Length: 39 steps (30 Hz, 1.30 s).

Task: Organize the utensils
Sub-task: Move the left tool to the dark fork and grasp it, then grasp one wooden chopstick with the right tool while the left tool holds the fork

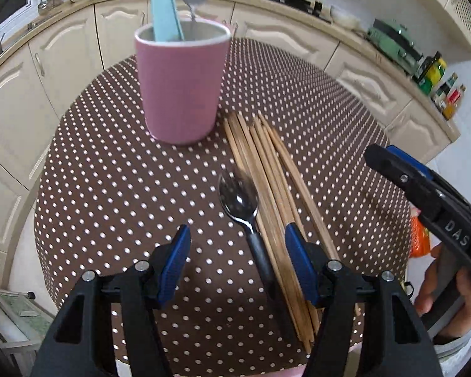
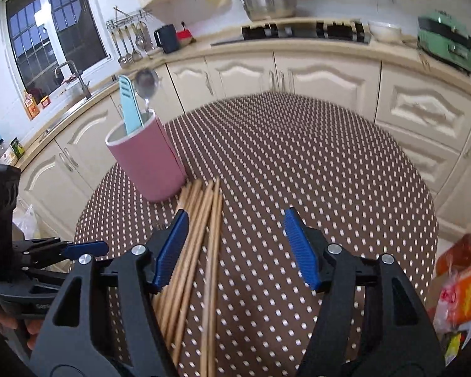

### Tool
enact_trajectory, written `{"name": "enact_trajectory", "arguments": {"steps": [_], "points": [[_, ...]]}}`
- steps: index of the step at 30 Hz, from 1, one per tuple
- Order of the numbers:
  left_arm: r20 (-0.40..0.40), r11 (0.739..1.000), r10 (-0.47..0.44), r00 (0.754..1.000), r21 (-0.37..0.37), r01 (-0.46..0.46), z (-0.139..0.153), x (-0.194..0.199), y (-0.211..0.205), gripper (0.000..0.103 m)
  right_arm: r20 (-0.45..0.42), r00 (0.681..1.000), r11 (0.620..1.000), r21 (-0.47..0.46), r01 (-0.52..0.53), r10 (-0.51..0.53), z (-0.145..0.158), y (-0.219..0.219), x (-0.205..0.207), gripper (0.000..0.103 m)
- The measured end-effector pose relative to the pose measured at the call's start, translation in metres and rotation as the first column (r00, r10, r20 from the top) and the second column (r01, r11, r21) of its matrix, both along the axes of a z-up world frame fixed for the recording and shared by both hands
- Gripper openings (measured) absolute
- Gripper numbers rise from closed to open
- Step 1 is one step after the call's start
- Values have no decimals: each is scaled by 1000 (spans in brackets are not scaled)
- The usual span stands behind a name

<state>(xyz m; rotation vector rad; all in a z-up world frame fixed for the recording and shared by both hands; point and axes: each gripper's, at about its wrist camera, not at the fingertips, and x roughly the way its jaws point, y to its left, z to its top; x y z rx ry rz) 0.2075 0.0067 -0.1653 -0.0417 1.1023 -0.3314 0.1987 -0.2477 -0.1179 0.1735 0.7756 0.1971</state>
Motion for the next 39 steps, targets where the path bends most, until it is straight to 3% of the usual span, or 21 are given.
{"name": "enact_trajectory", "arguments": {"steps": [2, 3, 5, 14, 20, 22, 23, 24, 26, 33, 35, 39], "points": [[-10, 1000, 8, 1000, 12, -8, -8, 0, -4, 61, -19, 1000, 1000, 7, -6, 6, -5, -3, -2, 63], [-16, 1000, 10, 1000, 14, -10, -10, 0, -5, 53, -27, 1000, 1000, 9, -9, 10, -7, -5, -4, 63], [-42, 1000, 14, 999, 14, -13, -17, 1, -8, 48, -39, 999, 1000, 10, -14, 14, -11, -6, -6, 63], [-47, 998, 40, 998, 41, -38, -31, 7, -13, 47, -61, 998, 1000, 21, -19, 20, -16, -8, -9, 64], [-15, 992, 49, 999, 116, -47, -33, 18, -28, 45, -82, 996, 999, 18, -27, 28, -19, -6, -5, 65], [2, 987, 53, 999, 152, -52, -33, 22, -33, 37, -97, 995, 999, 7, -35, 36, -20, -4, -3, 65], [12, 983, 59, 998, 172, -60, -33, 24, -33, 27, -108, 993, 999, -2, -42, 41, -20, -3, -1, 65], [14, 983, 63, 998, 170, -64, -33, 26, -31, 18, -118, 992, 999, -10, -49, 48, -21, -2, 1, 65], [7, 986, 73, 997, 150, -73, -32, 29, -27, 13, -154, 986, 998, -33, -63, 57, -22, 1, 7, 65], [27, 989, 146, 989, 31, -147, -26, 27, 2, 11, -270, 957, 978, -148, -144, 100, -30, 22, 30, 63], [33, 988, 153, 988, 27, -154, -24, 25, 8, 11, -305, 946, 973, -158, -168, 114, -35, 27, 37, 48], [35, 987, 161, 986, 21, -162, -20, 21, 18, 11, -345, 932, 964, -193, -182, 107, -42, 35, 46, 41]]}}
